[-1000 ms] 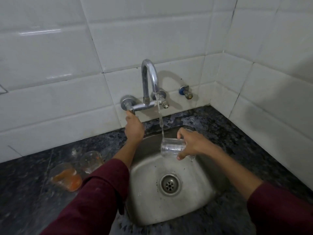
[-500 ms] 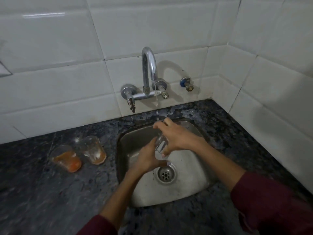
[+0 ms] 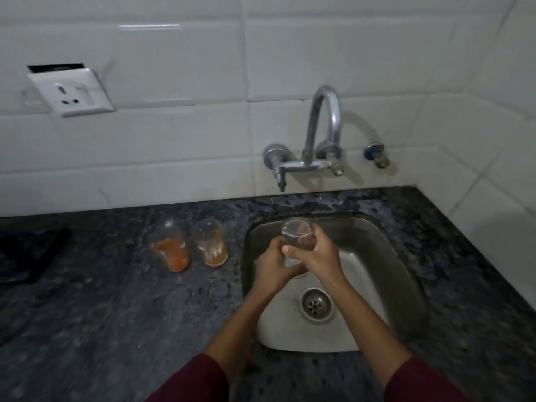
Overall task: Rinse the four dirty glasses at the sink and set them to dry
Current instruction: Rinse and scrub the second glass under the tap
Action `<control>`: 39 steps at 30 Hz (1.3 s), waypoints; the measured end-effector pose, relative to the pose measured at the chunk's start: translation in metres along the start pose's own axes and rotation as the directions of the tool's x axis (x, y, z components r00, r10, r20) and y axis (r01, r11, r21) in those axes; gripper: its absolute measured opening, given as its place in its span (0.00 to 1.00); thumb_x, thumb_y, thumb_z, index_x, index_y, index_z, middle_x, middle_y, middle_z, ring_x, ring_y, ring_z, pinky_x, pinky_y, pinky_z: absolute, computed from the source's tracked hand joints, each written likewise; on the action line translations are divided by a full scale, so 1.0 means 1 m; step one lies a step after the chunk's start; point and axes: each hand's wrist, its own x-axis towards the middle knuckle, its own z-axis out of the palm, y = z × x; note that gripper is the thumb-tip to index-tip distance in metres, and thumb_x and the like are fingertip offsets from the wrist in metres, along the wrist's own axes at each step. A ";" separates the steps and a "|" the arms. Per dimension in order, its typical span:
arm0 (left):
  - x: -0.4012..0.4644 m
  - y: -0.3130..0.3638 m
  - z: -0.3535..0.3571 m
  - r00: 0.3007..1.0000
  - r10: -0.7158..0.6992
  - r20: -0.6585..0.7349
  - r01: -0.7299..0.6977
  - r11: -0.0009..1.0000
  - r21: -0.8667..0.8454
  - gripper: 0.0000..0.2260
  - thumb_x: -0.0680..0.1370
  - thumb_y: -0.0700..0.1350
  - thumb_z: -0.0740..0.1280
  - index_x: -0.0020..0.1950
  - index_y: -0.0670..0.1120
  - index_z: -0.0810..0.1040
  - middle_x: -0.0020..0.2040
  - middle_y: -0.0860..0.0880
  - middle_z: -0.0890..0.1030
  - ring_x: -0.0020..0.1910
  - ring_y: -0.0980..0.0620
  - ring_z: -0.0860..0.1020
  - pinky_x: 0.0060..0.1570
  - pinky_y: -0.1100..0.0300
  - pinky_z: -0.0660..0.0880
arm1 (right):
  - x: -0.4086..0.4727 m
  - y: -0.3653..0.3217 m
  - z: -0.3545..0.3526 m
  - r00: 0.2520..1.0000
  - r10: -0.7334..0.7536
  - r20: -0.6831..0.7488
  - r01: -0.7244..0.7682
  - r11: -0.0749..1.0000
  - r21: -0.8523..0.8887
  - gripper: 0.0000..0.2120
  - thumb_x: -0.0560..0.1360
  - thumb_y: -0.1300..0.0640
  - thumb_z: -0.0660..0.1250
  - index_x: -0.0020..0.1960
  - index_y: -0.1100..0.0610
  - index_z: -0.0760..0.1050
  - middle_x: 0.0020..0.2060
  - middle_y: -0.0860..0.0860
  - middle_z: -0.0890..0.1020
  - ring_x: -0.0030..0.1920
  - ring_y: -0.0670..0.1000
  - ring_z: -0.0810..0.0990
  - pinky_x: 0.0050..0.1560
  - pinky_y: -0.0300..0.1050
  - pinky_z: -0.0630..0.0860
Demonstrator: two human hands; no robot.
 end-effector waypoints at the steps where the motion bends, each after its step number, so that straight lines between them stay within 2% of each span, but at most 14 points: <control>1: 0.003 0.000 -0.014 1.000 0.014 0.019 -0.014 1.000 0.000 0.31 0.64 0.52 0.78 0.64 0.46 0.72 0.59 0.50 0.80 0.56 0.54 0.79 0.50 0.69 0.73 | 0.005 -0.008 0.007 1.000 -0.007 -0.019 0.007 1.000 -0.019 0.22 0.62 0.63 0.78 0.53 0.54 0.74 0.45 0.51 0.82 0.47 0.51 0.81 0.49 0.47 0.79; 3: 0.007 0.002 -0.046 0.998 0.052 0.042 -0.052 0.999 -0.006 0.36 0.62 0.57 0.75 0.67 0.47 0.71 0.62 0.49 0.79 0.60 0.53 0.77 0.58 0.61 0.74 | 0.017 -0.027 0.021 0.997 -0.051 -0.058 0.047 0.996 -0.072 0.23 0.61 0.64 0.79 0.53 0.57 0.75 0.45 0.53 0.82 0.45 0.51 0.80 0.50 0.47 0.78; 5: 0.007 0.003 -0.087 0.995 0.102 -0.002 -0.102 0.994 0.036 0.36 0.63 0.60 0.71 0.67 0.44 0.72 0.62 0.46 0.79 0.60 0.51 0.77 0.60 0.57 0.74 | 0.033 -0.051 0.042 0.990 -0.104 -0.090 0.090 0.984 -0.154 0.25 0.60 0.61 0.79 0.54 0.56 0.75 0.46 0.53 0.82 0.46 0.51 0.80 0.51 0.47 0.77; 7: 0.006 -0.002 -0.135 0.982 0.160 -0.101 -0.153 0.985 0.076 0.28 0.68 0.56 0.70 0.64 0.43 0.76 0.60 0.45 0.80 0.58 0.51 0.78 0.59 0.58 0.75 | 0.050 -0.079 0.074 0.980 -0.173 -0.094 0.147 0.961 -0.235 0.30 0.57 0.55 0.80 0.57 0.55 0.74 0.49 0.56 0.82 0.49 0.54 0.80 0.54 0.50 0.77; 10: -0.003 -0.023 -0.216 0.927 0.206 -0.314 -0.192 0.978 0.075 0.15 0.72 0.45 0.69 0.57 0.43 0.80 0.54 0.46 0.82 0.50 0.56 0.80 0.51 0.63 0.77 | 0.072 -0.119 0.146 0.953 -0.302 -0.007 0.288 0.915 -0.283 0.37 0.52 0.46 0.78 0.59 0.53 0.73 0.54 0.59 0.78 0.52 0.57 0.79 0.57 0.53 0.76; 13: -0.022 -0.066 -0.302 0.860 0.133 -0.493 -0.074 0.988 0.137 0.11 0.75 0.41 0.69 0.56 0.42 0.81 0.53 0.46 0.82 0.47 0.58 0.78 0.48 0.69 0.73 | 0.080 -0.154 0.239 0.932 -0.329 0.150 0.357 0.902 -0.244 0.34 0.57 0.54 0.81 0.61 0.56 0.73 0.56 0.58 0.77 0.50 0.53 0.76 0.53 0.46 0.72; 15: -0.036 -0.103 -0.353 0.838 -0.006 -0.545 0.137 0.970 0.201 0.13 0.76 0.42 0.68 0.60 0.42 0.79 0.57 0.45 0.81 0.54 0.52 0.79 0.52 0.66 0.71 | 0.082 -0.169 0.307 0.901 -0.342 0.267 0.389 0.910 -0.147 0.33 0.58 0.54 0.81 0.60 0.55 0.73 0.56 0.56 0.78 0.50 0.53 0.76 0.53 0.47 0.74; 18: -0.058 -0.167 -0.410 0.796 -0.292 -0.531 0.487 0.830 0.273 0.20 0.77 0.46 0.66 0.68 0.41 0.72 0.66 0.43 0.75 0.64 0.44 0.74 0.60 0.57 0.68 | 0.079 -0.179 0.414 0.850 -0.311 0.425 0.365 0.930 -0.051 0.31 0.58 0.57 0.81 0.59 0.55 0.74 0.52 0.53 0.80 0.48 0.51 0.77 0.49 0.43 0.72; 20: -0.070 -0.204 -0.431 0.752 -0.420 -0.508 0.621 0.709 0.333 0.25 0.77 0.50 0.65 0.71 0.40 0.67 0.70 0.39 0.70 0.68 0.40 0.69 0.65 0.53 0.67 | 0.074 -0.181 0.477 0.818 -0.279 0.503 0.326 0.945 -0.004 0.31 0.57 0.59 0.80 0.59 0.55 0.75 0.49 0.51 0.79 0.48 0.51 0.77 0.49 0.42 0.73; 23: -0.080 -0.234 -0.445 0.667 -0.596 -0.447 0.745 0.527 0.409 0.35 0.79 0.56 0.61 0.77 0.39 0.51 0.78 0.37 0.52 0.77 0.36 0.49 0.73 0.42 0.53 | 0.070 -0.176 0.549 0.761 -0.247 0.600 0.298 0.955 0.015 0.32 0.58 0.62 0.80 0.60 0.55 0.74 0.50 0.49 0.78 0.49 0.49 0.76 0.49 0.40 0.72; 25: -0.084 -0.243 -0.447 0.651 -0.645 -0.400 0.754 0.488 0.440 0.37 0.79 0.58 0.59 0.78 0.39 0.45 0.78 0.37 0.44 0.77 0.36 0.42 0.73 0.40 0.48 | 0.070 -0.173 0.582 0.728 -0.229 0.646 0.293 0.956 0.009 0.34 0.58 0.64 0.80 0.62 0.55 0.73 0.53 0.50 0.79 0.52 0.50 0.76 0.54 0.43 0.74; 27: -0.084 -0.251 -0.448 0.649 -0.660 -0.378 0.747 0.463 0.476 0.39 0.79 0.59 0.59 0.78 0.39 0.44 0.78 0.37 0.42 0.77 0.36 0.40 0.74 0.40 0.47 | 0.073 -0.167 0.609 0.708 -0.203 0.676 0.285 0.959 -0.010 0.35 0.58 0.66 0.79 0.63 0.56 0.72 0.56 0.52 0.80 0.55 0.52 0.76 0.58 0.46 0.74; 34: -0.077 -0.258 -0.455 0.640 -0.691 -0.334 0.732 0.418 0.537 0.39 0.78 0.60 0.60 0.78 0.39 0.46 0.78 0.36 0.42 0.76 0.34 0.43 0.74 0.39 0.50 | 0.083 -0.154 0.658 0.626 -0.055 0.778 0.263 0.954 -0.144 0.34 0.63 0.68 0.76 0.66 0.56 0.68 0.61 0.54 0.77 0.61 0.56 0.74 0.63 0.50 0.72; 39: -0.076 -0.258 -0.458 0.638 -0.694 -0.334 0.733 0.414 0.540 0.39 0.78 0.59 0.62 0.78 0.39 0.47 0.78 0.36 0.43 0.77 0.34 0.44 0.74 0.40 0.53 | 0.085 -0.148 0.670 0.590 -0.040 0.806 0.267 0.952 -0.148 0.36 0.64 0.69 0.75 0.69 0.56 0.66 0.62 0.56 0.76 0.63 0.56 0.73 0.64 0.49 0.71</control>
